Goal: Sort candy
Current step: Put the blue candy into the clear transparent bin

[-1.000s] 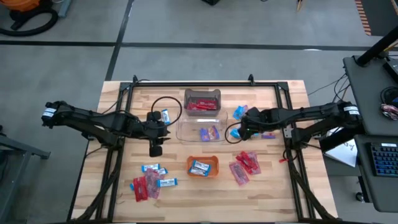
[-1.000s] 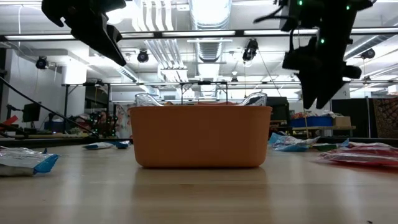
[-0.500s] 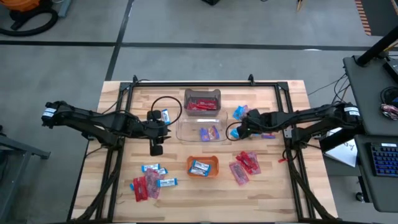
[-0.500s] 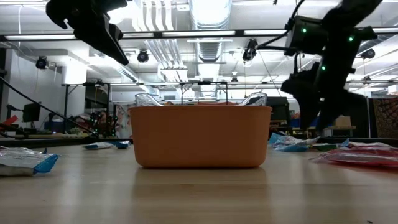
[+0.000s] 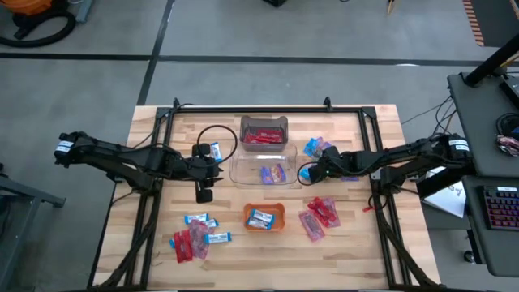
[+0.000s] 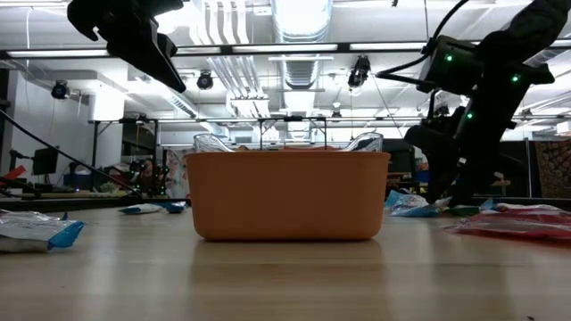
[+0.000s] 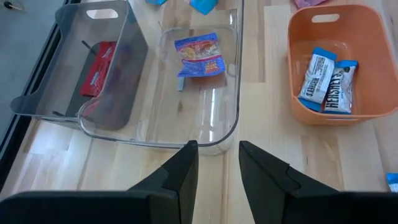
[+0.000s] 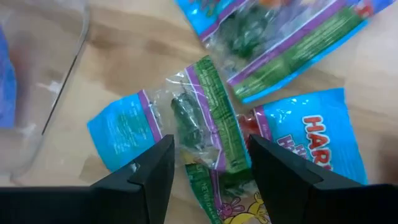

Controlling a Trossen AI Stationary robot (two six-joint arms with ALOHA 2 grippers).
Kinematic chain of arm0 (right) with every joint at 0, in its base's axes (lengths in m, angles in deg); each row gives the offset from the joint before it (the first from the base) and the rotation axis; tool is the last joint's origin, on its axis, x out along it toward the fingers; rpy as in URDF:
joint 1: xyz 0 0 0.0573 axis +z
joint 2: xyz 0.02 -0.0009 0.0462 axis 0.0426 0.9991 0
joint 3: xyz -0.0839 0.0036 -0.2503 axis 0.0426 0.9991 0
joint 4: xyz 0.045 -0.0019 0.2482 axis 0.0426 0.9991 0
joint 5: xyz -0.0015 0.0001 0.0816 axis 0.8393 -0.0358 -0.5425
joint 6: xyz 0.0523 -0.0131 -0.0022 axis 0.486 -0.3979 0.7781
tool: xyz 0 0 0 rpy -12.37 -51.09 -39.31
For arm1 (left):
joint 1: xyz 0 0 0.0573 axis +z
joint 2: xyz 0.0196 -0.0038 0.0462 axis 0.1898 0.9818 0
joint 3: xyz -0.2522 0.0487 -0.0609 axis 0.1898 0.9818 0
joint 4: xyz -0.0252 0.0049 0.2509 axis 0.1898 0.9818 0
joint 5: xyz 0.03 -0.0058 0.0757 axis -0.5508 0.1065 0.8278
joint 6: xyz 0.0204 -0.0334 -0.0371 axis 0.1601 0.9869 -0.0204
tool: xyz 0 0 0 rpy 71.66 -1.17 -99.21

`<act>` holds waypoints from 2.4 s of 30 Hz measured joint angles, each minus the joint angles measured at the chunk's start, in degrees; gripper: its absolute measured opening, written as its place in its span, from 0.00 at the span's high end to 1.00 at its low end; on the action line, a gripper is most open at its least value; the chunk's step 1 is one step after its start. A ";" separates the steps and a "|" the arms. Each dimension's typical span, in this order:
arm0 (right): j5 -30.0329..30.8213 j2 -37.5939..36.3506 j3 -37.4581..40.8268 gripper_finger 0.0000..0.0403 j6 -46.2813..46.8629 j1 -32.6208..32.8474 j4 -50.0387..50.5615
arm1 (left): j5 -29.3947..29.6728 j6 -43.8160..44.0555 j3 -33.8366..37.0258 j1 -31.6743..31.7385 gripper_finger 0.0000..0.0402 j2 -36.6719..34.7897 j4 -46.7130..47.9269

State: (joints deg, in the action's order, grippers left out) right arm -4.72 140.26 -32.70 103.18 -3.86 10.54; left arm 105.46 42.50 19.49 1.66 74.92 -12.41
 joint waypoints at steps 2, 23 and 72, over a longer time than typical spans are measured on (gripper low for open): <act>0.67 -0.02 0.00 0.57 -0.03 0.00 -0.02 | 0.02 0.00 0.00 0.00 0.75 0.00 0.00; 7.75 -9.93 -0.17 0.98 -7.56 0.06 -0.37 | 0.06 0.16 0.31 0.00 0.75 0.00 -1.52; 2.10 12.99 -18.12 0.74 -3.15 -4.19 19.09 | -0.01 2.60 5.16 0.00 0.75 0.00 -2.89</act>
State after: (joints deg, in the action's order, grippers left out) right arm -2.63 153.25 -50.82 100.03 -8.06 29.62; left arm 105.46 45.10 24.65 1.66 74.92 -15.30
